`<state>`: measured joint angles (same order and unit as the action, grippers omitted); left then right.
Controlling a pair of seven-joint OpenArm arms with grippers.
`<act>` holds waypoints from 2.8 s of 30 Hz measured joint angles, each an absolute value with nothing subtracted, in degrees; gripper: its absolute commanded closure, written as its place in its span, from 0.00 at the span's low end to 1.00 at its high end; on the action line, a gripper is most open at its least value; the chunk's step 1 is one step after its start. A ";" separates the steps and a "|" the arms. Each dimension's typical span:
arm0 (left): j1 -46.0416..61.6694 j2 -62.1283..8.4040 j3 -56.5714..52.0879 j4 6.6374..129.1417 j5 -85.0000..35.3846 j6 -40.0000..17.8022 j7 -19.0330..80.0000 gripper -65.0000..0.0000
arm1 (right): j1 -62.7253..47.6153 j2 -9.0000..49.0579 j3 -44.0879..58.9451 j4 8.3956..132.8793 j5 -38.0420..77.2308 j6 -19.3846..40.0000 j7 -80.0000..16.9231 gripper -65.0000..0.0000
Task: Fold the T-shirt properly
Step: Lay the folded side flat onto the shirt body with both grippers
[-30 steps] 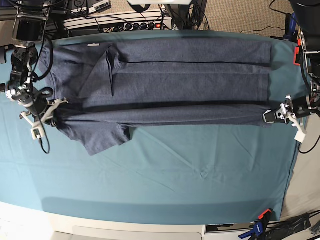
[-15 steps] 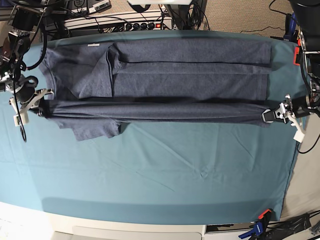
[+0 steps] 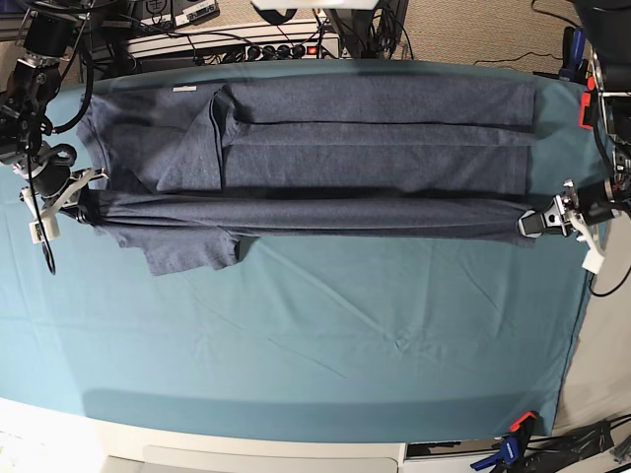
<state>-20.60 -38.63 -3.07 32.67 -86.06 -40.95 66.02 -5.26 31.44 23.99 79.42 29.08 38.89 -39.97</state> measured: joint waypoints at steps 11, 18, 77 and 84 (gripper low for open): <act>-20.51 -38.63 -3.07 33.04 -86.00 -40.95 66.17 1.00 | -5.72 31.46 23.99 79.42 29.26 38.87 -40.73 1.00; -20.08 -38.76 -3.07 33.52 -85.97 -40.95 66.85 1.00 | -5.72 31.42 24.05 79.42 29.12 40.77 -41.58 1.00; -11.25 -39.72 -3.07 47.72 -85.65 -40.12 67.09 0.69 | -5.85 31.27 24.34 79.40 29.63 40.29 -51.62 0.58; -11.29 -39.70 -3.07 48.01 -86.50 -40.38 67.26 0.58 | -5.85 31.27 24.36 79.42 29.63 40.29 -51.62 0.58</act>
